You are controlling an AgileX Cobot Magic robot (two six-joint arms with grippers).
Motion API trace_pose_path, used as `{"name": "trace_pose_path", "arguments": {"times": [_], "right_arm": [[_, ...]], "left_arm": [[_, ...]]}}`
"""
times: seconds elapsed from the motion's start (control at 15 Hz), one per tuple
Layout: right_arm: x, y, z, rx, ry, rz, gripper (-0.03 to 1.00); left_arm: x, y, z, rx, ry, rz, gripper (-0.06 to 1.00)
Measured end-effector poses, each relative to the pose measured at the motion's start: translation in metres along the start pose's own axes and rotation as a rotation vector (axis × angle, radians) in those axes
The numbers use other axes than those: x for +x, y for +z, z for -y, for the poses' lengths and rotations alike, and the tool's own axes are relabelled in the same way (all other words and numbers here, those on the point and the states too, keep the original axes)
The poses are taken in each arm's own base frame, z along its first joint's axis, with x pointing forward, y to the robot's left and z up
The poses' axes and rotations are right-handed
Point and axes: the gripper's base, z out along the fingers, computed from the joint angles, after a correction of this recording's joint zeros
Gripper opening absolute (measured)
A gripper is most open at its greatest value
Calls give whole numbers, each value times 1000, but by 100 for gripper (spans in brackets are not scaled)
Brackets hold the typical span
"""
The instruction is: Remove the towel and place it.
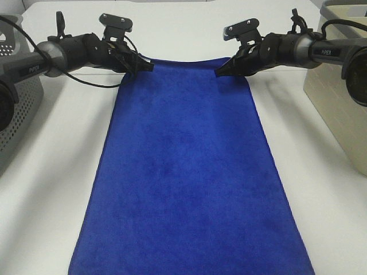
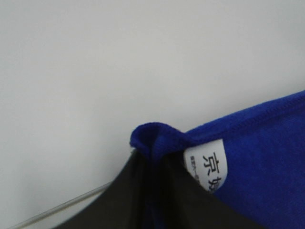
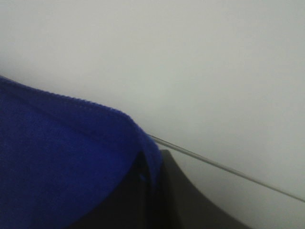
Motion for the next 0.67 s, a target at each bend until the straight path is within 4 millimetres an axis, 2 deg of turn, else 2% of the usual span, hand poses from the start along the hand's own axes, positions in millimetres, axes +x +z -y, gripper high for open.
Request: {"name": "trace_pose_path", "arguments": {"times": [0.13,0.27,0.33,0.47,0.6,0.67], "right_arm": [[0,0,0,1,0,3,24],[0,0,0,2,-5,2,54],[0,0,0,3,-7,4,67],[0,0,1,6,-20,3,76],[0,-1,1,7,-39,-7,78],[-7,-8,3,5,-56,-18,79]], "left_arm": [[-2,0,-1,-13,1,30,26],[-4,0,-2,-22,1,54,43],[-5,0,-2,-25,1,60,47],[-5,0,-2,-26,1,64,53],[-6,0,-3,-28,3,67,60],[-6,0,-3,-28,3,66,64]]}}
